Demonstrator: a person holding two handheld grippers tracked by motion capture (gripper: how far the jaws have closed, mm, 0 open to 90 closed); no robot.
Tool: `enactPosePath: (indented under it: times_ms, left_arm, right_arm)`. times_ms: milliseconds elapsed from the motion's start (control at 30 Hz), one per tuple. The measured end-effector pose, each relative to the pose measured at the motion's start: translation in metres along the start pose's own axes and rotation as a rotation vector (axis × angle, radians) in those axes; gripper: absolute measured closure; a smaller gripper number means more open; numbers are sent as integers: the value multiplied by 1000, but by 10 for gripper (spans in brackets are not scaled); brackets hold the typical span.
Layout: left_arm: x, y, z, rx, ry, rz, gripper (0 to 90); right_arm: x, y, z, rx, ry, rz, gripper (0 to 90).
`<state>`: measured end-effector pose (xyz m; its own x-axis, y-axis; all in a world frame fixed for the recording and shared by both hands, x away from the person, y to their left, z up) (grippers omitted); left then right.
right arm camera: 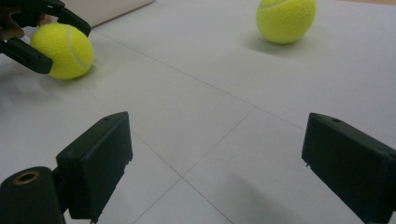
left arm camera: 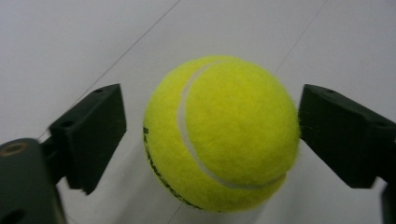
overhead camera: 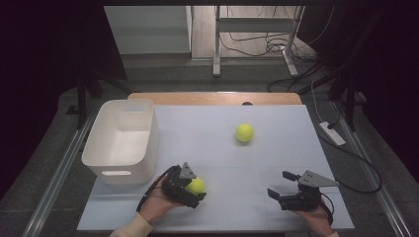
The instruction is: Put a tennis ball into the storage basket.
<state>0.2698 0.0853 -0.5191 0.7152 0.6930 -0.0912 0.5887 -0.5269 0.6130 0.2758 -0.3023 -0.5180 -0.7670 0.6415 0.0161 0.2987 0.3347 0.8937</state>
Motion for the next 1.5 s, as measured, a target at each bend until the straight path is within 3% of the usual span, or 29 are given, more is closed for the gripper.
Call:
enactPosePath:
  times_ms: [67,367,633,667,967,1500]
  left_arm:
    - [-1,-1,0,3,-14,15,251]
    - [-3,-1,-3,-6,-3,29,272]
    - [-3,1,-17,-95,-10,21,272]
    - [-2,1,-21,-124,-6,15,272]
    - [1,1,-36,-224,13,-11,272]
    - [2,2,-53,-308,6,-25,272]
  right_arm:
    - [0,0,0,1,0,-1,86]
    - [0,0,0,5,-1,-3,86]
    - [-1,0,0,-2,-1,-2,86]
    - [-1,0,0,-4,-1,-3,86]
    - [-1,1,0,-9,-9,-3,88]
    - [-1,2,0,-11,-8,-2,88]
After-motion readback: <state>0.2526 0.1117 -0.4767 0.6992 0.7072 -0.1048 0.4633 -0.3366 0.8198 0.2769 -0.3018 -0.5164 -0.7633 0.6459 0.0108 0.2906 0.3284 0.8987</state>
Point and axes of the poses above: each handheld gripper's, and its own axes: z roughly forward along the jaws, y roughly out of its top, x roughly to its left, the point moved 1 cm from there along z, roughly forward along the jaws, and after that the axes turned 5 degrees about -z, right-handed, at the moved point
